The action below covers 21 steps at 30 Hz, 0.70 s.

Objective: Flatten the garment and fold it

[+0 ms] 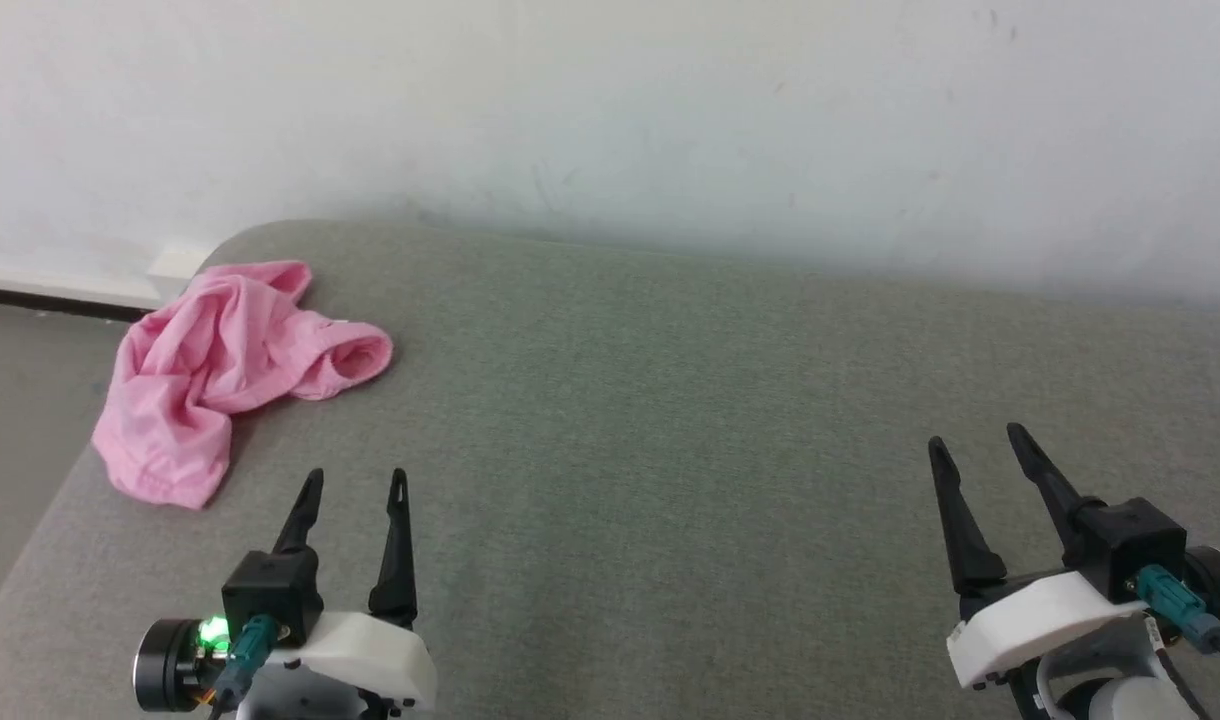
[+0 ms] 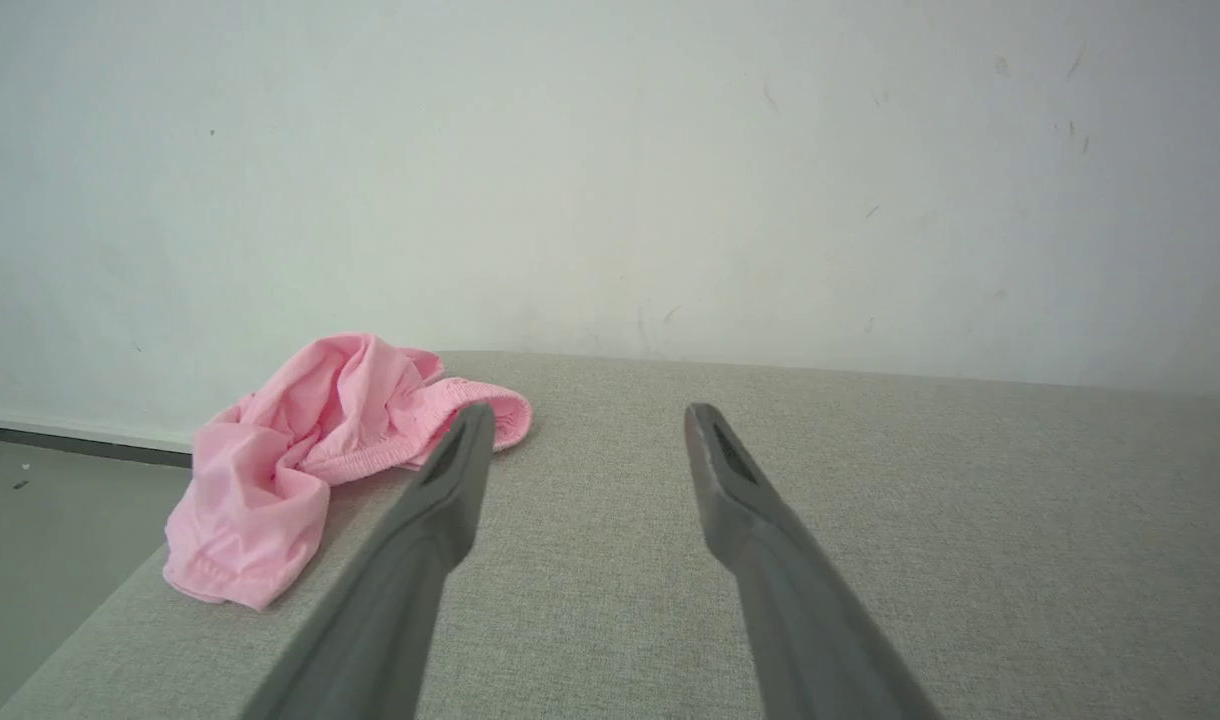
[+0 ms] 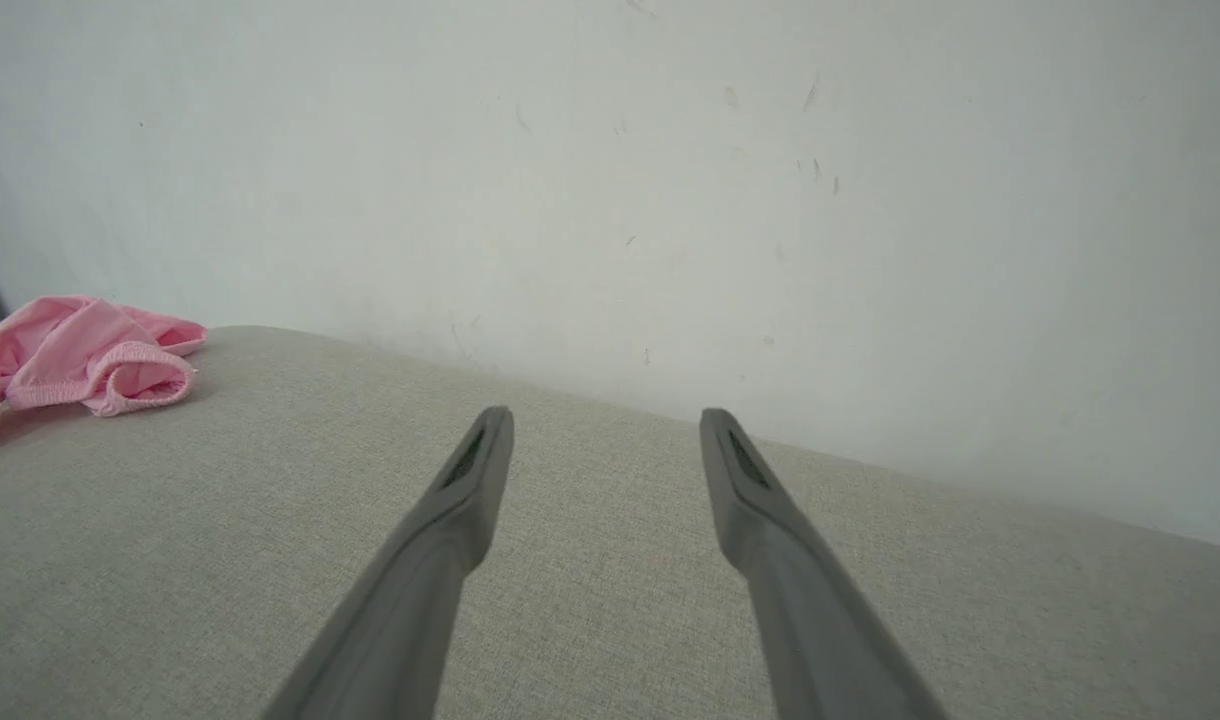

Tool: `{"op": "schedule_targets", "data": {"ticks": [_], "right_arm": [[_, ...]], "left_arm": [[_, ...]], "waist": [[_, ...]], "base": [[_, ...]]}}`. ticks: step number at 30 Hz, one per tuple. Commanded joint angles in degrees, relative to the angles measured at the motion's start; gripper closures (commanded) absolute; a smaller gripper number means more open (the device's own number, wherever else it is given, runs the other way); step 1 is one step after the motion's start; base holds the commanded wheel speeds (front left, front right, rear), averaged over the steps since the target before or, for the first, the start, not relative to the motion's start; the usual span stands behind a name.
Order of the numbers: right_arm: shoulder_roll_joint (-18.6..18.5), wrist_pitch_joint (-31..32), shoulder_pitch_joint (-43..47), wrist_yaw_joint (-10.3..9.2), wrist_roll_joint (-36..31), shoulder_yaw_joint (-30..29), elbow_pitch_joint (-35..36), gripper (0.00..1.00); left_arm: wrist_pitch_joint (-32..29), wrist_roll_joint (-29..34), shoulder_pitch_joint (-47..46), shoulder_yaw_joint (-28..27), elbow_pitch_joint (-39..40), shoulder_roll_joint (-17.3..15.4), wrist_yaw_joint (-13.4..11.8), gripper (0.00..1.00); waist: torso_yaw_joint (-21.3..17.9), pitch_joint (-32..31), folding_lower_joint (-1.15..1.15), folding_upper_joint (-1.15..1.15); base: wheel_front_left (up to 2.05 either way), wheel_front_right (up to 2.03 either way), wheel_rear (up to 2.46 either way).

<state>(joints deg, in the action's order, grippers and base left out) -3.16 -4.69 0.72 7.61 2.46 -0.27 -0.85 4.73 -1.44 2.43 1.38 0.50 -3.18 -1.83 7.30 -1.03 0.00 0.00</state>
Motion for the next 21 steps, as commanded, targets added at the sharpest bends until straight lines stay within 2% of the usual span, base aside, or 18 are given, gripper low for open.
{"op": "schedule_targets", "data": {"ticks": [1,21], "right_arm": [[0.10,-0.76,0.57,-0.04,0.53,-0.05,-0.25,0.00],[0.15,-3.15,1.19,-0.06,1.89,0.49,-1.01,0.00]], "left_arm": [[0.71,-0.13,0.99,0.04,0.16,0.10,-0.49,0.00],[3.10,-0.26,2.31,0.60,0.46,0.14,-0.95,0.00]], "waist": [[1.18,-0.19,0.00,0.00],[9.34,-1.00,0.00,0.00]], "base": [[0.00,0.00,0.00],[0.00,0.00,0.00]]}}
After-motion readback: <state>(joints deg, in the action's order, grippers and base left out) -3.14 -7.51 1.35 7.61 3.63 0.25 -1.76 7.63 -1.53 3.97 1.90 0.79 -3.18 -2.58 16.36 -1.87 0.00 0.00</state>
